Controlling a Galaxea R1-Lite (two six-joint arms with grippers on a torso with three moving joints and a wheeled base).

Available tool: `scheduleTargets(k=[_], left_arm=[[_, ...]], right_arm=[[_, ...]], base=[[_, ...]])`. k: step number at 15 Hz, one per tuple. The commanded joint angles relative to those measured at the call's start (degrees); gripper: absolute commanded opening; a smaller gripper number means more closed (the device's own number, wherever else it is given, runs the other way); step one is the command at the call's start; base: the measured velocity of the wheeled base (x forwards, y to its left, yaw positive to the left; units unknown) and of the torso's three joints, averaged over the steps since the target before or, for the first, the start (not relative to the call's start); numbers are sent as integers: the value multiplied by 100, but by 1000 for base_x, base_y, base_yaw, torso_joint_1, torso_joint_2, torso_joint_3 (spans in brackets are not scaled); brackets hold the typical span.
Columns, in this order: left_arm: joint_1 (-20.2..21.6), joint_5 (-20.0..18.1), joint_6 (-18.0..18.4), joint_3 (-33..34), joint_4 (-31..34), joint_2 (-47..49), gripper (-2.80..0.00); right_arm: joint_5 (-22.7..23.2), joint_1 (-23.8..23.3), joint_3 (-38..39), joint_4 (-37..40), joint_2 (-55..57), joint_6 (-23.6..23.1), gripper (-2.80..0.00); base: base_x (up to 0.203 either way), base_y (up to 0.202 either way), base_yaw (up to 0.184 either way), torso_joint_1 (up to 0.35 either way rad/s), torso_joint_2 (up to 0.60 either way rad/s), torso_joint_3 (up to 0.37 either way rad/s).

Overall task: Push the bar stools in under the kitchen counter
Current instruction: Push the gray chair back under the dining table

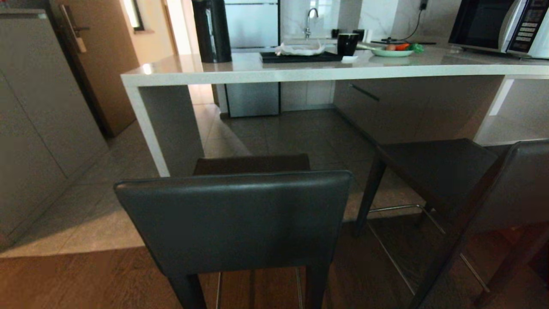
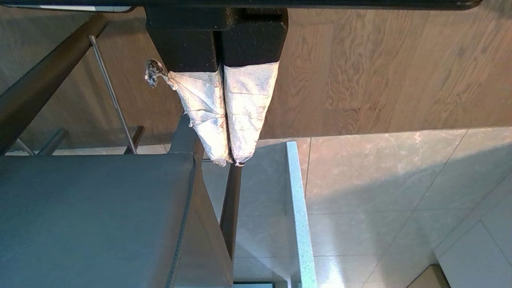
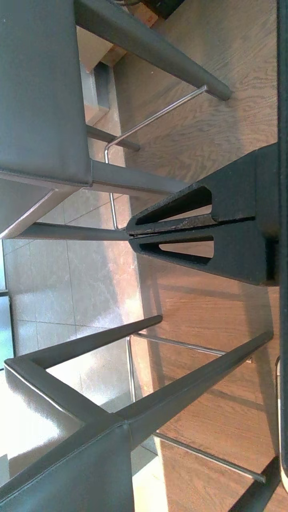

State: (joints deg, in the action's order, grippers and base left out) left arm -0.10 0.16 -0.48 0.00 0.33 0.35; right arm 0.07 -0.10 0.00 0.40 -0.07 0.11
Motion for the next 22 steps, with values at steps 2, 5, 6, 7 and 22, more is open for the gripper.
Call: scheduleTargets(k=[2,5,6,7,22], left_arm=[[1,2,-4,0,2,0,-280],[1,2,-4,0,2,0,-280],[1,2,2,0,2,0,-280],[1,2,5,0,2,0,-280],[0,-568,-83,-1584,113,1665,-280]], right_arm=[[1,1,0,-5,7,-2,-280],[1,1,0,-5,7,-2,-280],[1,1,0,1,7,-2,-280],[1,1,0,-5,7,-2,-280],[324,-4,-1649,-45,1904,196,-280]], base=[[0,0,0,0,0,0],[0,0,0,0,0,0],[0,0,0,0,0,0],[0,0,0,0,0,0],[0,0,0,0,0,0]])
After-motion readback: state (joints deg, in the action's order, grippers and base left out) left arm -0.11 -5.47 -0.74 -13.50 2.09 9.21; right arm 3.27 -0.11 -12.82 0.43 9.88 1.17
